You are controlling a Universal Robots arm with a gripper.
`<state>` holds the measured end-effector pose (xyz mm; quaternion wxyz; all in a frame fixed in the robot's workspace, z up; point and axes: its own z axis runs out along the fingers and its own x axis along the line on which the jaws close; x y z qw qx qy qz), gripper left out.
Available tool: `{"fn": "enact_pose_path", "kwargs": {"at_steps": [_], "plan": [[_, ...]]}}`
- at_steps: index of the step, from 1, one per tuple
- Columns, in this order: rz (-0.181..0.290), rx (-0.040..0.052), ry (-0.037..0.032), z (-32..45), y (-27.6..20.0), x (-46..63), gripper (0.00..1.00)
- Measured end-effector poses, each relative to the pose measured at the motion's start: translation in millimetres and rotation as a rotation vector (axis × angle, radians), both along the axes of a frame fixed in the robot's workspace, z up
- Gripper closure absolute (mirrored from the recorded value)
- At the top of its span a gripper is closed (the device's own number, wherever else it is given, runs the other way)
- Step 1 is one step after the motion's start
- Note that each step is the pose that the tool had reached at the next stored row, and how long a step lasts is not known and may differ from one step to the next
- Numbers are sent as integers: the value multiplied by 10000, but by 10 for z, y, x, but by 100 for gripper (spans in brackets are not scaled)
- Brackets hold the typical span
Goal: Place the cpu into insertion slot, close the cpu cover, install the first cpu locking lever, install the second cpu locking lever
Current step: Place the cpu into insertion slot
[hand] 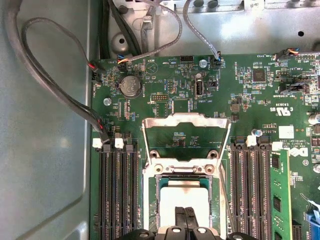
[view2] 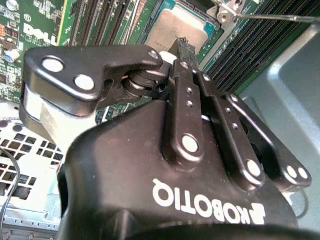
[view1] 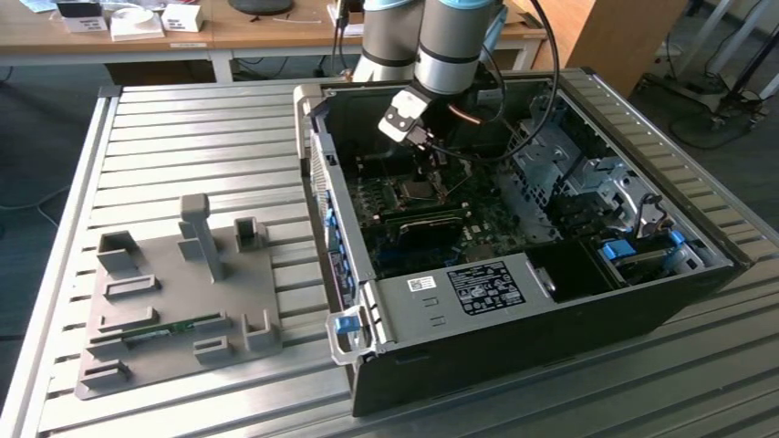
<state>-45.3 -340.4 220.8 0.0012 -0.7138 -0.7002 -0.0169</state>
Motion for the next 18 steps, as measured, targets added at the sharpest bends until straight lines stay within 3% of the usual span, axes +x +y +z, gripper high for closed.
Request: {"fn": "enact_pose_path", "kwargs": {"at_steps": [18], "plan": [[180, 1, 1, 6, 0, 0, 89]]}}
